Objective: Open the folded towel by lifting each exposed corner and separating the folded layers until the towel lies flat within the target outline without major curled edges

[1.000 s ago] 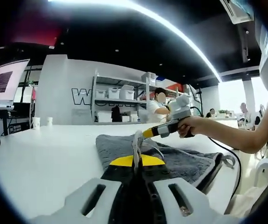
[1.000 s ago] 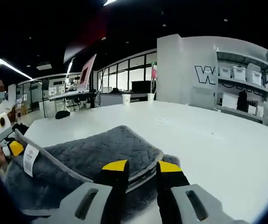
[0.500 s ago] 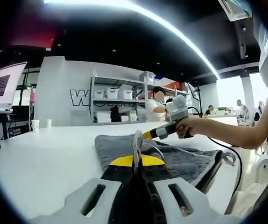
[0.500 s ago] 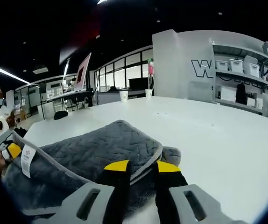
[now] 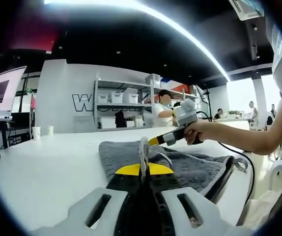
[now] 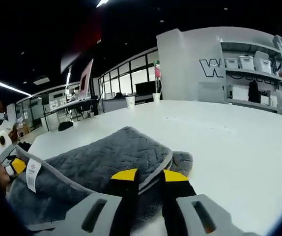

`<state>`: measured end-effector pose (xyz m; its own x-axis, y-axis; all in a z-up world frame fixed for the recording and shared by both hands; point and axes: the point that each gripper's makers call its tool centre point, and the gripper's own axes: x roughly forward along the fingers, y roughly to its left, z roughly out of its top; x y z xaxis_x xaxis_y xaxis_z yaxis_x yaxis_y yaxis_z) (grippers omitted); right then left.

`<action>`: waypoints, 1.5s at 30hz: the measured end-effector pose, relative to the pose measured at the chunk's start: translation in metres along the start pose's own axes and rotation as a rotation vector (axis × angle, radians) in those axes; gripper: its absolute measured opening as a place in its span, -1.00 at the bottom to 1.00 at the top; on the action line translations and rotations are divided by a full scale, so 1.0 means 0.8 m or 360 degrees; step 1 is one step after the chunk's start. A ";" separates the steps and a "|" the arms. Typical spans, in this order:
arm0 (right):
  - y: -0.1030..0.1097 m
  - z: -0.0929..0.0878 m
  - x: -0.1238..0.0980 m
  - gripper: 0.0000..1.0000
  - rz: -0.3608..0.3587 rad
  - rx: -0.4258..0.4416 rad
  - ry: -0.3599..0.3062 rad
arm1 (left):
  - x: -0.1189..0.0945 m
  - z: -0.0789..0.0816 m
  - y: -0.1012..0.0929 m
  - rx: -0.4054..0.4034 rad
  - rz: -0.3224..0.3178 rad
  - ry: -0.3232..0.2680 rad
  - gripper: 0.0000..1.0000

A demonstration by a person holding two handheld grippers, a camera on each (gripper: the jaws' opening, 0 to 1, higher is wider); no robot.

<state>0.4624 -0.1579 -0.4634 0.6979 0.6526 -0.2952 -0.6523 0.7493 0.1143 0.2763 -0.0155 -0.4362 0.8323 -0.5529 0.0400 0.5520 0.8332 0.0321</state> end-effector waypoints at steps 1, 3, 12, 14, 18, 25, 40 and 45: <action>0.001 0.001 0.000 -0.76 0.0006 0.0003 -0.0006 | 0.000 0.000 0.000 0.0001 0.0001 0.0001 -0.97; 0.003 0.003 -0.001 -0.76 0.0017 0.0008 -0.0017 | 0.000 0.000 0.000 0.0004 0.0001 0.0003 -0.97; 0.011 0.003 0.000 -0.83 0.0067 0.0043 -0.0034 | 0.001 -0.001 -0.001 0.0011 0.0000 0.0009 -0.97; 0.006 0.001 0.000 -0.84 0.0035 0.0009 -0.0018 | 0.001 -0.001 -0.001 0.0015 -0.0001 0.0010 -0.97; 0.007 0.002 0.002 -0.86 0.0023 -0.0014 -0.0019 | 0.002 -0.001 -0.001 0.0022 -0.0004 0.0011 -0.97; 0.014 0.009 0.004 -1.00 0.0093 0.0059 -0.0089 | 0.001 -0.001 -0.001 0.0024 -0.0003 0.0006 -0.97; 0.004 0.004 0.010 -0.97 0.0031 0.0044 -0.0059 | 0.002 -0.001 -0.003 0.0025 -0.0016 0.0011 -0.97; 0.007 0.004 0.017 -0.99 0.0035 0.0032 -0.0053 | 0.001 0.001 -0.007 0.0041 -0.0031 -0.0004 -0.97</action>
<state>0.4692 -0.1443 -0.4636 0.6930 0.6721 -0.2609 -0.6617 0.7366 0.1399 0.2742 -0.0205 -0.4357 0.8211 -0.5693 0.0419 0.5668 0.8218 0.0584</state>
